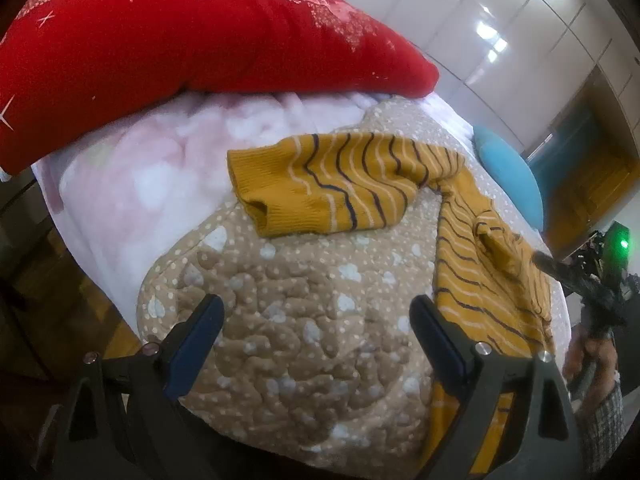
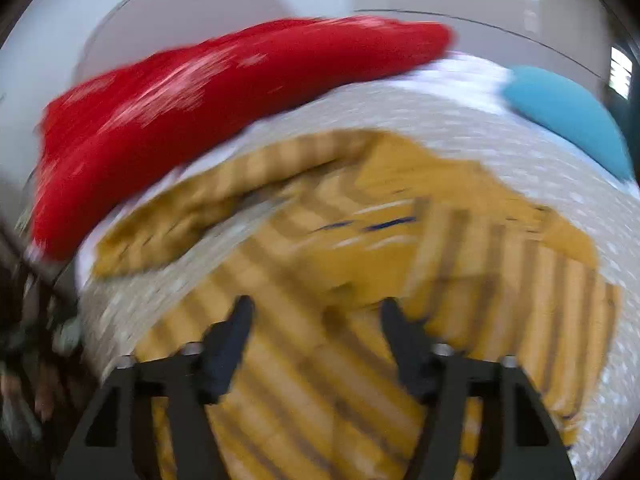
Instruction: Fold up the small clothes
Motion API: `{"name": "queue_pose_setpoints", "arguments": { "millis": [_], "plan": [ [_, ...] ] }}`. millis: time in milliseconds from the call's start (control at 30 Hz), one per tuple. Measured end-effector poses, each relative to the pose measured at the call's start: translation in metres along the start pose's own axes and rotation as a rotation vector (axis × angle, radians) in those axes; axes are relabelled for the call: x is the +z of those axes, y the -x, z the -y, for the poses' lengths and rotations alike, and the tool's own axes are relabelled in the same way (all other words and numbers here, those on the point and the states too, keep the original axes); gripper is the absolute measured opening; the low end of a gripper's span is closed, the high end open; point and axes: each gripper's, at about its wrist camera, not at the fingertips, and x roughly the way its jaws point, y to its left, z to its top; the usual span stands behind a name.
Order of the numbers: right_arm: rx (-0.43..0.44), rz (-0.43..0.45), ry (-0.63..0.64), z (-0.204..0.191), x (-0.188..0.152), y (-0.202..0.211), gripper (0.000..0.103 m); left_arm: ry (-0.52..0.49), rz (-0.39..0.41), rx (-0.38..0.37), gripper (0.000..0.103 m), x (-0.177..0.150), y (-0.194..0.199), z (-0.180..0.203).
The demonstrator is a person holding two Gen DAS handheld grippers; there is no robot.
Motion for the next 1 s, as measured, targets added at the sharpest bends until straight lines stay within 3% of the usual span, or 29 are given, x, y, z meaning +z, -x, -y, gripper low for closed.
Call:
{"name": "queue_pose_setpoints", "arguments": {
  "millis": [100, 133, 233, 367, 433, 533, 600, 767, 800, 900, 933, 1000],
  "plan": [
    [-0.025, -0.028, -0.126, 0.029, 0.011, -0.017, 0.051, -0.003, 0.000, 0.000, 0.093, 0.000, 0.001, 0.000],
    [-0.015, -0.072, -0.187, 0.039, 0.013, -0.033, 0.042, -0.001, -0.001, 0.000, 0.093, 0.000, 0.000, -0.001],
    [0.110, -0.188, -0.260, 0.039, 0.023, -0.075, 0.038, 0.011, 0.001, 0.001, 0.093, 0.002, 0.000, -0.005],
    [0.195, -0.147, -0.272, 0.021, 0.064, -0.103, 0.038, 0.028, 0.012, 0.016, 0.093, 0.005, 0.004, -0.014],
    [0.196, -0.112, -0.250, 0.007, 0.093, -0.117, 0.039, 0.042, 0.024, 0.032, 0.093, 0.007, 0.008, -0.021],
    [0.104, -0.088, -0.169, -0.017, 0.120, -0.133, 0.048, 0.068, 0.043, 0.056, 0.093, 0.009, 0.014, -0.035],
    [0.053, -0.072, -0.124, -0.031, 0.126, -0.132, 0.049, 0.087, 0.059, 0.081, 0.093, 0.009, 0.018, -0.045],
    [0.091, -0.045, -0.015, -0.078, 0.110, -0.091, 0.052, 0.160, 0.090, 0.127, 0.093, 0.011, 0.027, -0.078],
    [0.073, -0.031, -0.005, -0.077, 0.105, -0.082, 0.052, 0.174, 0.097, 0.136, 0.093, 0.011, 0.031, -0.085],
    [-0.094, -0.013, -0.057, -0.037, 0.081, -0.060, 0.052, 0.185, 0.116, 0.149, 0.093, 0.011, 0.037, -0.096],
    [-0.171, -0.032, -0.093, -0.015, 0.071, -0.059, 0.050, 0.184, 0.118, 0.152, 0.093, 0.011, 0.037, -0.097],
    [-0.246, -0.072, -0.156, 0.016, 0.054, -0.060, 0.026, 0.179, 0.117, 0.157, 0.093, 0.010, 0.036, -0.098]
  ]
}}
